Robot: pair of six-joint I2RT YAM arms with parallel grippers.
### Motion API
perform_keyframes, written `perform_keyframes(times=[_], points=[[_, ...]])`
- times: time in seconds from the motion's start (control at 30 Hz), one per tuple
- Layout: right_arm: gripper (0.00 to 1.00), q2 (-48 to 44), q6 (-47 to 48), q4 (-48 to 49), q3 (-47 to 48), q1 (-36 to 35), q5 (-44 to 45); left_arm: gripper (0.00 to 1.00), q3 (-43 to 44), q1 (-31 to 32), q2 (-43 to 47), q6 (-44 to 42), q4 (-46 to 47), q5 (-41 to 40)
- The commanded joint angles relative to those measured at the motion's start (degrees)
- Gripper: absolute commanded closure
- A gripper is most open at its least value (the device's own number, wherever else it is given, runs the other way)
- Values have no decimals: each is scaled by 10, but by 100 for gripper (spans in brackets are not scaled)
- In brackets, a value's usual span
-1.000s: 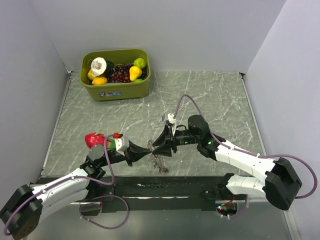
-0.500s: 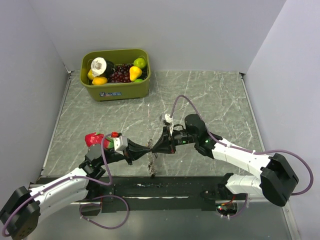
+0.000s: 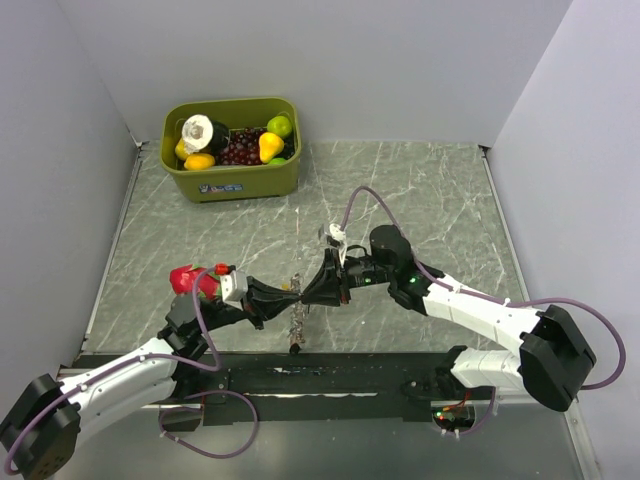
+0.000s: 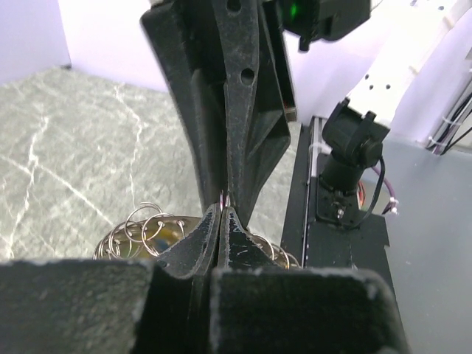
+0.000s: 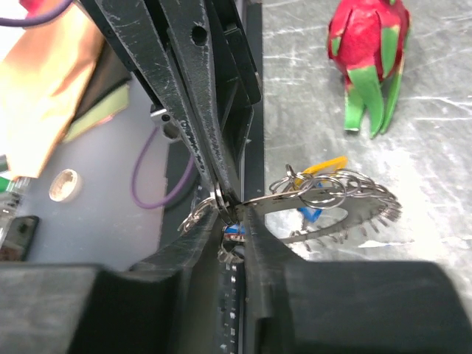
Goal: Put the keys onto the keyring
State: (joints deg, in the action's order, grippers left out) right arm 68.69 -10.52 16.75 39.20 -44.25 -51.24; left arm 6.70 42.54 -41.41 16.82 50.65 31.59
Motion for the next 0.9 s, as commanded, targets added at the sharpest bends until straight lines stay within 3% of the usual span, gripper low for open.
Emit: perform_keyframes(times=[0.0,0.13,0.23,0.6,0.87], points=[[65,-14,1,29,1,0,-4,99,15,6,5,17,123,11],[44,-66,26,-10,-4,7,46,99,22,7,3,8,106,16],[38,-100,22,-8,-8,27,61,99,27,6,6,1,94,19],[52,-91,-4,9,0,40,-14,99,37,6,-7,0,103,22],[52,-81,-10,-11,-2,28,-3,99,46,7,-13,-11,85,12]])
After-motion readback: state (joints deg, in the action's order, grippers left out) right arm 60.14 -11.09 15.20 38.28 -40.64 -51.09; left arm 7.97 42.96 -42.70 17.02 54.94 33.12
